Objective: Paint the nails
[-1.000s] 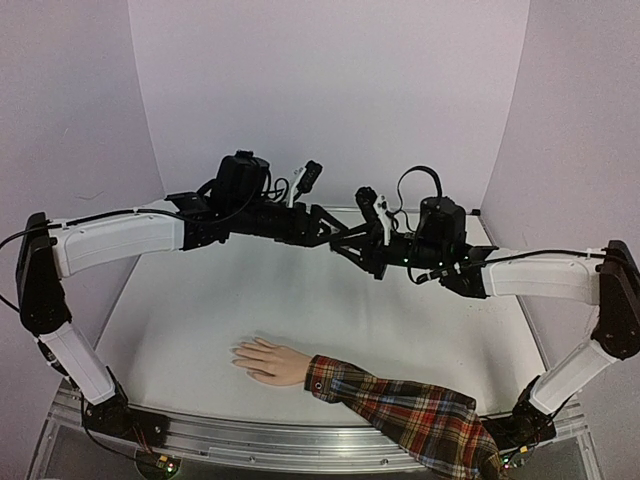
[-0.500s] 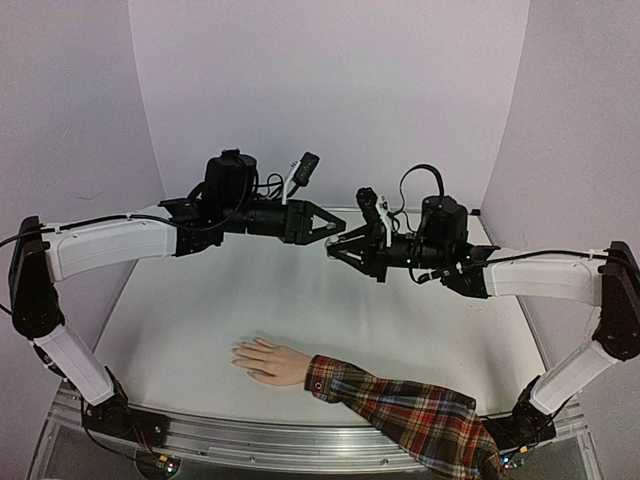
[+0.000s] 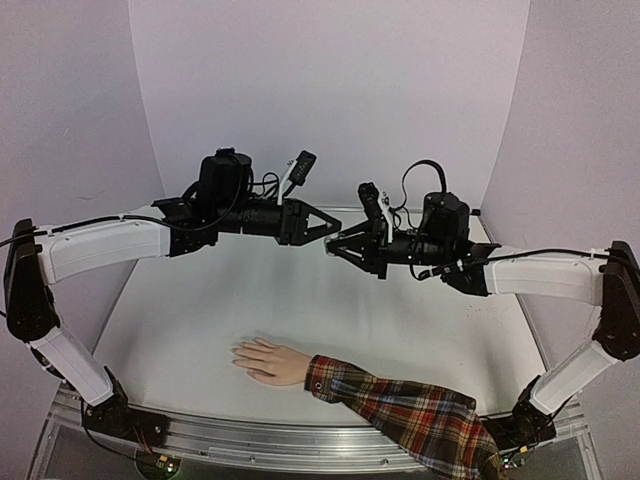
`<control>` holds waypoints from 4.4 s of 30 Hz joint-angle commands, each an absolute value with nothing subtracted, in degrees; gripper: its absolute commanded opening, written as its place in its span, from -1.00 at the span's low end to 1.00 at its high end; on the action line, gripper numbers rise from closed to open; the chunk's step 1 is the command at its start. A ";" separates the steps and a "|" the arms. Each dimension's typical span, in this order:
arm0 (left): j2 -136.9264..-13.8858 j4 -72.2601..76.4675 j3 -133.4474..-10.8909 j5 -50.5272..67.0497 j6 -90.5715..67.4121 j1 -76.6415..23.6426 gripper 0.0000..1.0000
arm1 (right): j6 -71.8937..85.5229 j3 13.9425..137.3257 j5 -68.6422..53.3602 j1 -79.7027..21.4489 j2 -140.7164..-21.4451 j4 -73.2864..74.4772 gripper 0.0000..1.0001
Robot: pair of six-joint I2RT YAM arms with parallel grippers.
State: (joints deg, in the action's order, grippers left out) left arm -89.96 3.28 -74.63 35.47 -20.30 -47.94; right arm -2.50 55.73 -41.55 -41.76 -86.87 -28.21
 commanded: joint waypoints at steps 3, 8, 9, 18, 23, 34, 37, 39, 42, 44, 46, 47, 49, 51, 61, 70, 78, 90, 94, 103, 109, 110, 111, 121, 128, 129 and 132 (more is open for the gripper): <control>-89.69 2.39 -77.81 34.03 -18.78 -48.11 -0.62 | -1.01 58.86 -41.20 -41.31 -85.67 -31.48 -1.00; -90.26 2.45 -79.28 28.20 -19.90 -48.29 -0.99 | -1.24 58.99 -37.57 -41.40 -86.58 -31.40 -1.00; -90.39 2.29 -79.72 25.08 -20.24 -48.55 -1.00 | -1.47 58.74 -34.49 -41.42 -86.64 -31.39 -1.00; -101.82 -19.48 -97.19 -16.61 -39.04 -51.54 -1.00 | -9.74 58.34 10.25 -47.77 -88.63 -30.50 -1.00; -106.52 -19.85 -102.47 -9.13 -43.69 -52.13 -1.00 | -10.08 59.30 13.31 -48.63 -89.44 -31.21 -1.00; -89.39 7.35 -77.65 23.59 -36.17 -48.63 0.58 | -9.81 55.86 -8.48 -46.62 -84.90 -31.38 -1.00; -86.05 14.65 -71.87 30.61 -37.14 -45.51 0.61 | -7.50 55.15 -17.70 -44.82 -83.35 -31.38 -1.00; -85.88 18.70 -70.40 37.07 -37.91 -43.76 0.58 | -6.56 55.07 -22.92 -44.09 -82.77 -31.38 -1.00; -88.16 17.95 -73.44 41.35 -35.66 -43.48 0.43 | -4.96 55.42 -29.13 -42.94 -82.67 -31.47 -1.00; -90.41 14.98 -75.77 42.77 -33.93 -43.45 0.34 | -3.93 55.98 -31.71 -42.42 -82.83 -31.48 -1.00; -91.74 14.57 -77.05 44.63 -32.64 -43.47 0.33 | -3.05 56.66 -33.44 -42.28 -83.14 -31.49 -1.00; -92.31 14.61 -77.61 45.46 -32.10 -43.49 0.33 | -2.65 57.00 -34.20 -42.25 -83.35 -31.52 -1.00; -93.06 14.35 -78.76 46.97 -31.21 -43.49 0.32 | -2.06 57.65 -35.69 -42.23 -83.85 -31.55 -1.00; -93.45 14.46 -79.50 47.84 -30.55 -43.51 0.22 | -1.54 58.31 -36.28 -42.20 -84.35 -31.58 -1.00; -94.07 11.06 -80.91 45.43 -28.14 -44.16 -0.41 | -0.46 59.62 -34.54 -42.23 -85.75 -31.64 -1.00; -95.69 0.12 -86.43 30.28 -22.82 -47.32 -1.00 | 3.63 60.33 -26.53 -42.32 -86.22 -31.80 -1.00; -101.76 -21.27 -99.70 -20.50 -35.73 -58.14 -1.00 | -13.39 68.70 38.96 -55.73 -93.46 -27.05 -1.00; -88.78 7.97 -78.53 23.28 -36.75 -51.68 0.10 | -10.16 59.79 -5.57 -50.76 -85.52 -29.21 -1.00; -85.75 14.43 -73.51 31.70 -36.36 -49.53 0.51 | -3.82 58.82 -26.15 -45.93 -83.91 -29.33 -1.00; -86.35 13.34 -73.85 34.09 -31.84 -49.11 0.34 | 6.18 60.96 -41.84 -42.98 -86.01 -34.04 -1.00; -84.50 12.26 -72.58 31.23 -30.38 -48.77 -0.05 | 7.12 60.62 -42.73 -42.65 -86.03 -35.26 -1.00; -83.96 12.16 -72.10 30.40 -30.17 -48.71 -0.07 | 7.12 60.49 -42.68 -42.57 -85.91 -35.29 -1.00; -83.18 12.10 -71.68 29.69 -29.77 -48.69 -0.06 | 7.15 60.30 -42.64 -42.44 -85.72 -35.33 -1.00; -81.03 8.46 -71.51 23.08 -28.77 -48.70 0.35 | 7.58 60.35 -43.21 -42.29 -85.47 -35.45 -1.00; -86.66 6.82 -76.80 30.64 -28.63 -48.73 0.08 | 7.93 61.60 -43.24 -42.28 -85.83 -35.62 -1.00; -86.97 7.15 -76.91 31.02 -28.74 -48.70 0.00 | 8.01 61.73 -43.40 -42.28 -85.95 -35.64 -1.00; -87.73 6.84 -77.80 31.20 -28.68 -48.70 -0.26 | 7.97 61.82 -43.14 -42.28 -86.05 -35.60 -1.00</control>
State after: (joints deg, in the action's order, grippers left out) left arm -87.05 7.12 -74.12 28.72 -29.41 -48.75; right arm 7.48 58.64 -42.31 -42.15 -86.15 -32.16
